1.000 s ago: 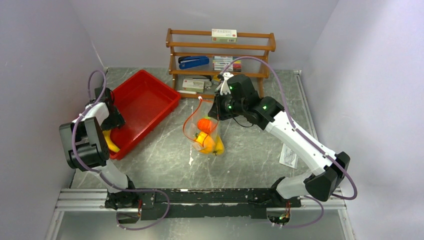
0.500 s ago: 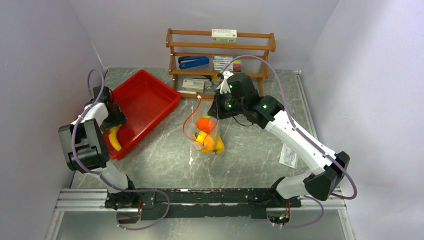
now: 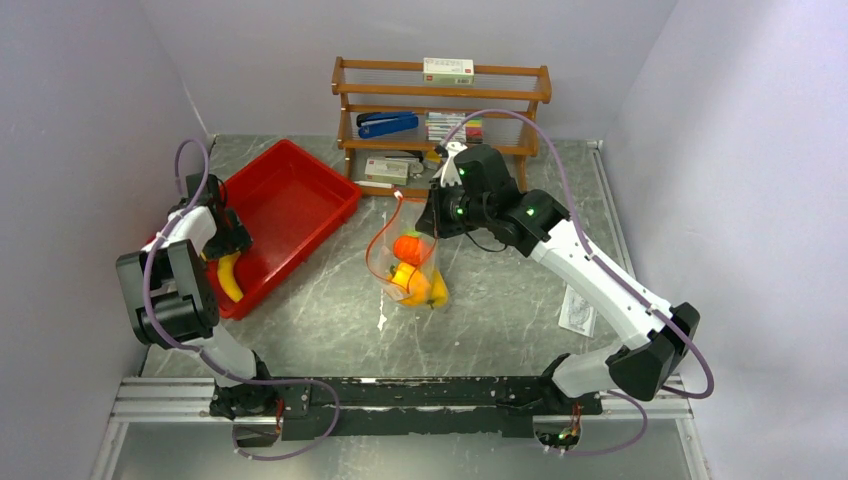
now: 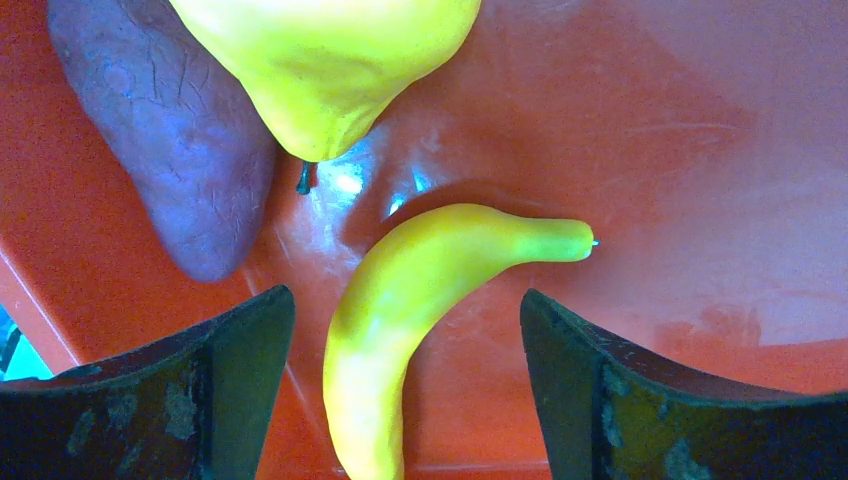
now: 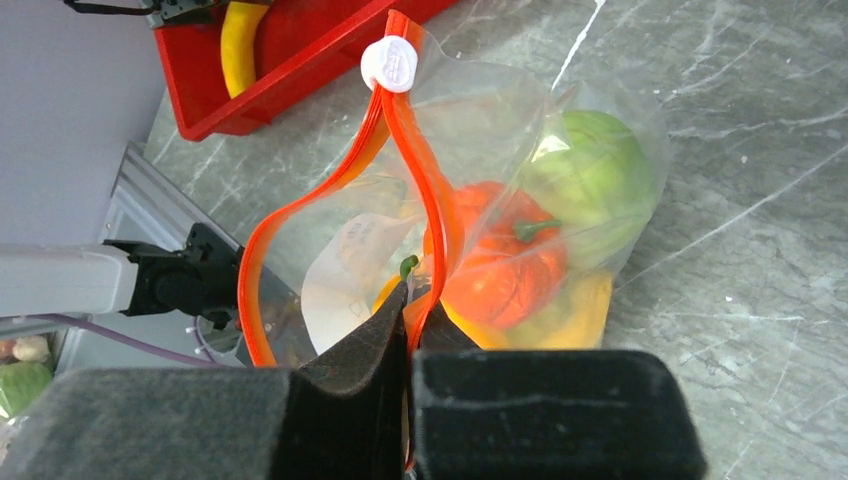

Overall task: Place the food in the zip-top bag and seal the zipper
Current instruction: Pick up the fake fruit from the bin.

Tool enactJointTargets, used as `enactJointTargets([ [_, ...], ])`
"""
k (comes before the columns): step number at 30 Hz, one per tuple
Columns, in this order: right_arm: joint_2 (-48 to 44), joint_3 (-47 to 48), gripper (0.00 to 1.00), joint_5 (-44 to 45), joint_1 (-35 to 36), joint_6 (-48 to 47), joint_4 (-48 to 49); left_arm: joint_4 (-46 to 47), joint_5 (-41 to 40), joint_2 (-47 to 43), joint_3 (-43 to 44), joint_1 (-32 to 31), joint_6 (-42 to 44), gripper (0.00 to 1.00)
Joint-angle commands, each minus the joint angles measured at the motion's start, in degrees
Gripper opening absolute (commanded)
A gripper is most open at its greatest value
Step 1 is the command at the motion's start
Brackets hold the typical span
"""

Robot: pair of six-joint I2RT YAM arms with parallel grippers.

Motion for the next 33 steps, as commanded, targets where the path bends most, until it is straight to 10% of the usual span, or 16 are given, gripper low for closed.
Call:
enactJointTargets([
  [1,-0.76,3.46,0.00,-0.70,0.26,0.65,0.87,-1.59,-1.58,0.69,0.38,0.46,0.56,0.81],
  [33,-4.21,0.38,0.00,0.63,0.22,3.76,3.71,0.65,5.23,-3.74,1.50,-0.68,0.08,0.22],
])
